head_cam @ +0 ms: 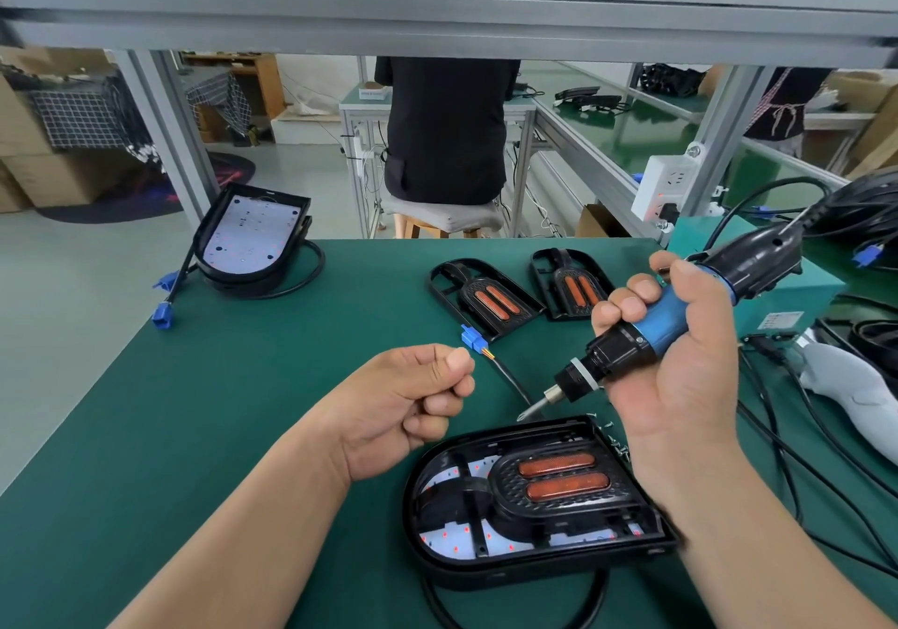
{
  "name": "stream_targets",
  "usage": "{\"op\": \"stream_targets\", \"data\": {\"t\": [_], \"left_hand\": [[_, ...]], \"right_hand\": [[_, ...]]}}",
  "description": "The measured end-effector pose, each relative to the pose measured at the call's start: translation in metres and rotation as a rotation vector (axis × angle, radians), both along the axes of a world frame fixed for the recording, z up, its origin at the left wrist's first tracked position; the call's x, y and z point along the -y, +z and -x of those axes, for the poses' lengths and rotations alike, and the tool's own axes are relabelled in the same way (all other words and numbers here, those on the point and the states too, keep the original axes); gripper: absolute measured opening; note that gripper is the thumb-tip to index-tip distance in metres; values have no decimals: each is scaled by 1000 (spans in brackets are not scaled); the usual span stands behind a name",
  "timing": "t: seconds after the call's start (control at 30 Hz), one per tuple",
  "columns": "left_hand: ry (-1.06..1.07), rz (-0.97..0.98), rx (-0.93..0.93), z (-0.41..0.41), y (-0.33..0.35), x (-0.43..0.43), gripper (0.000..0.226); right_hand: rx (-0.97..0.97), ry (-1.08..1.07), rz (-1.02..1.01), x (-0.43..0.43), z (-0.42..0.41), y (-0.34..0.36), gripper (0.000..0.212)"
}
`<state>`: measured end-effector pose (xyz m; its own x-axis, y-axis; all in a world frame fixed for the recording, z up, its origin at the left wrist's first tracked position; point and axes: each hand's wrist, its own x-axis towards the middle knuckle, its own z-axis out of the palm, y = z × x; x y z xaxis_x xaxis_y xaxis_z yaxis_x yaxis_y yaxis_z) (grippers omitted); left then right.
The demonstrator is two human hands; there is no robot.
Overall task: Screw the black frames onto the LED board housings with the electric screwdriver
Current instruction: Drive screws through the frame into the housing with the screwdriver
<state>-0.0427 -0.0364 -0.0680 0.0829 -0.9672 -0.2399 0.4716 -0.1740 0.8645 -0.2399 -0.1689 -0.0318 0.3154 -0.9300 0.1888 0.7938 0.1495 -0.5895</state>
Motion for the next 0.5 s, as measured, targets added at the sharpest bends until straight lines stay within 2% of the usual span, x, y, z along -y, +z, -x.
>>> {"op": "stream_targets", "data": {"t": [0.3,0.5], "left_hand": [[-4,-3,-6,2,-4,2,22],[-23,-14,79,0,-3,1,20]], "right_hand": [[22,-55,-20,2,-5,4,11],[26,-52,-24,6,-11,7,14]]}}
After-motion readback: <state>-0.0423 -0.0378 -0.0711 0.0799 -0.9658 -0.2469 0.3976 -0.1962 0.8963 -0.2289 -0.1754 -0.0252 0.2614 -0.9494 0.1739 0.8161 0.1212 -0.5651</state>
